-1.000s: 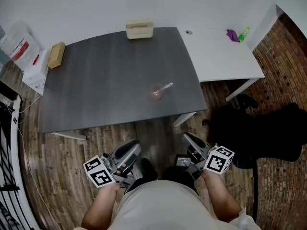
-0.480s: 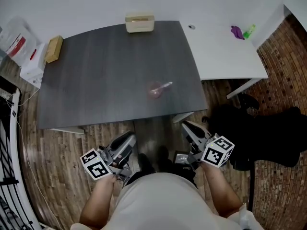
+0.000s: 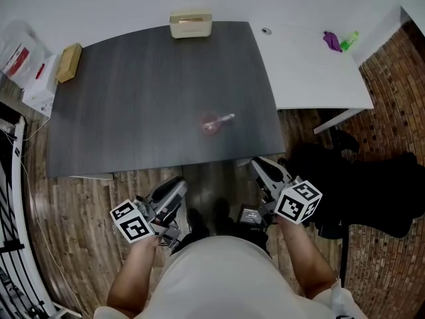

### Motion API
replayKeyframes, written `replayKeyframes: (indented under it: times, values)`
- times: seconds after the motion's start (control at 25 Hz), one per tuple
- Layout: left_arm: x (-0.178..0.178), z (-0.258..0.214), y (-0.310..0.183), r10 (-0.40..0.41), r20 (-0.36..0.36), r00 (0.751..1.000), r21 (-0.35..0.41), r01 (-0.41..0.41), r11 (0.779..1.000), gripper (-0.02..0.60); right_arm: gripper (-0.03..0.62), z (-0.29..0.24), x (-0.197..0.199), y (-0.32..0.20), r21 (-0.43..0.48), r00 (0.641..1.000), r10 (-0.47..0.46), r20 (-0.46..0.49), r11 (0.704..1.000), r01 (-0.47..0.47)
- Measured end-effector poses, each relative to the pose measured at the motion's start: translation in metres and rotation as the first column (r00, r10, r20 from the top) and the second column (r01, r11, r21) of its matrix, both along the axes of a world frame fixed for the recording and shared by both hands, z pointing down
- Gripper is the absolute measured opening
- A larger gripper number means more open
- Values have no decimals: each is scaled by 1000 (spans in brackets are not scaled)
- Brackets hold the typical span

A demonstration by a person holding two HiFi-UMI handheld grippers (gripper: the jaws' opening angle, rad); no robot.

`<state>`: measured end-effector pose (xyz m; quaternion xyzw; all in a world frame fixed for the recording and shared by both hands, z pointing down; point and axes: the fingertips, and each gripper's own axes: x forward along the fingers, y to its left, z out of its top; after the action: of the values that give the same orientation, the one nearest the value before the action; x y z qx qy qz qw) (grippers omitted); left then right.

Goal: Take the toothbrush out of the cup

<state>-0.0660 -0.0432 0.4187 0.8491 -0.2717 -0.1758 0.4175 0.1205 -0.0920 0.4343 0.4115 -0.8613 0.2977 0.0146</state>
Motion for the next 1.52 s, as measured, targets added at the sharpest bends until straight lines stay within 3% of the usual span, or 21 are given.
replayKeyframes:
  times: [0.52,1.52]
  values:
    - [15,14,-27,38,11,999,-5,-38,999,80,72,21,-8,-42,-16,997,-22,-75,1000,21]
    - [22,35,-61,44,38,998,-26,-43,999,80,75,61,-20,-99,-53,971,-89,-221,995,79]
